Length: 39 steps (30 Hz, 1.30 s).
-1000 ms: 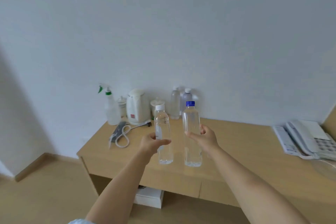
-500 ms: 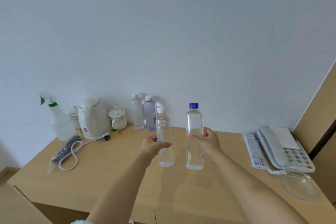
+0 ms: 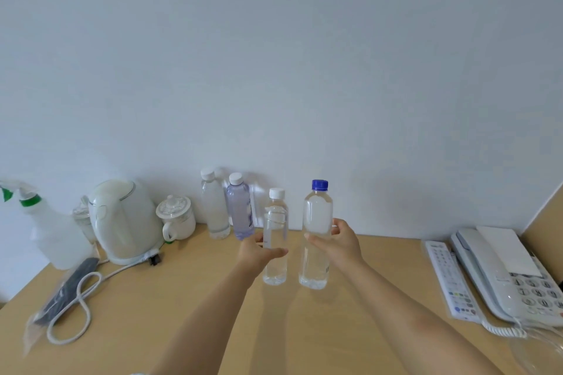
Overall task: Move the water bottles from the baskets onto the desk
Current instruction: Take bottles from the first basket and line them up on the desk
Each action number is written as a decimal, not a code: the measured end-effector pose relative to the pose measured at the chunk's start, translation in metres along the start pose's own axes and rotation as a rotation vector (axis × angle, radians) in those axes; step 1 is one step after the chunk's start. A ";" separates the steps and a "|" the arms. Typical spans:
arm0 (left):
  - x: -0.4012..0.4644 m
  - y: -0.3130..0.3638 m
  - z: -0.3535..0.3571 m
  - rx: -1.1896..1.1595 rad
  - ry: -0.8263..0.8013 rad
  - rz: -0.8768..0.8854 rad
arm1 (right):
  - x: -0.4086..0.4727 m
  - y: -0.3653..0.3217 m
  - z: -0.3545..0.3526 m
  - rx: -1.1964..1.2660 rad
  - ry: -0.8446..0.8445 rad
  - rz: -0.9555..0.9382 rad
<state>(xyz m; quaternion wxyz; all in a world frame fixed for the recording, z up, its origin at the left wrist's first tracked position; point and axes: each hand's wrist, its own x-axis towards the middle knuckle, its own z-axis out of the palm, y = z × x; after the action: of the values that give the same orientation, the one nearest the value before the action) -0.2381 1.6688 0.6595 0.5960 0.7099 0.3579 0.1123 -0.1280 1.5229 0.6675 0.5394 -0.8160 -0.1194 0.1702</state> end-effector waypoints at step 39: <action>0.140 -0.042 0.037 0.023 0.325 0.057 | 0.121 0.029 0.091 -0.062 0.041 -0.193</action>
<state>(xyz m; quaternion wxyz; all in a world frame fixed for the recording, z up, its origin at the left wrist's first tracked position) -0.1319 1.7318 0.5731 0.5189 0.6989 0.4307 0.2384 -0.0542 1.6337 0.5901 0.5300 -0.8203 -0.1916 0.0971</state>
